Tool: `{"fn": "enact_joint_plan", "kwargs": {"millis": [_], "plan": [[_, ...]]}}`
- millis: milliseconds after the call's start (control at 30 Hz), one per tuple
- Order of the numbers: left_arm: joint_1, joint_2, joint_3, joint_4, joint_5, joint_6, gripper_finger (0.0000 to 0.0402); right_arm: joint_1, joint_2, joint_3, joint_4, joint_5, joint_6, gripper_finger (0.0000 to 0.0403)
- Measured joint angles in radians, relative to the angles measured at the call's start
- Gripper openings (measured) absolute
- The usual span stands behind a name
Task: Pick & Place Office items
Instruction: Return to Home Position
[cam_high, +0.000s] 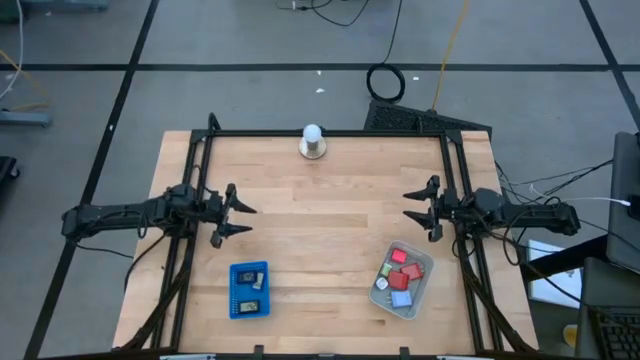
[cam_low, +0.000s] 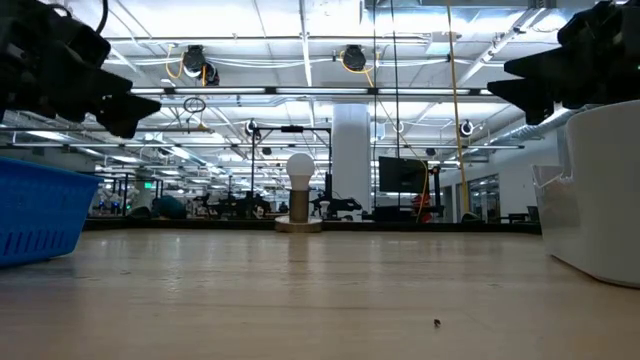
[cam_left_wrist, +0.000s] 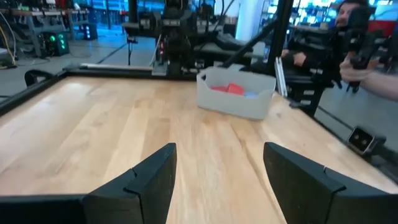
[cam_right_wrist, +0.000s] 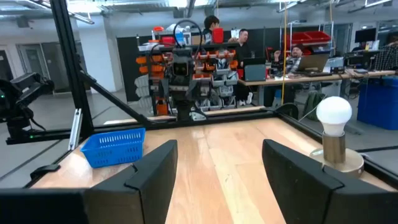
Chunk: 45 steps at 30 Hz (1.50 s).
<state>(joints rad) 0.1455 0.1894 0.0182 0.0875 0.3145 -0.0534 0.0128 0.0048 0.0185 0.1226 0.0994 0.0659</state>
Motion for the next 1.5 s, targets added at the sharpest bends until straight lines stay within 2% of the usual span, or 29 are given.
{"fn": "enact_joint_plan", "kwargs": {"millis": [1500], "plan": [[0.000,0.000,-0.002,-0.009,-0.006,-0.007,0.0244,0.000,0.000,-0.004,-0.029,0.004,0.000,0.0226]]}}
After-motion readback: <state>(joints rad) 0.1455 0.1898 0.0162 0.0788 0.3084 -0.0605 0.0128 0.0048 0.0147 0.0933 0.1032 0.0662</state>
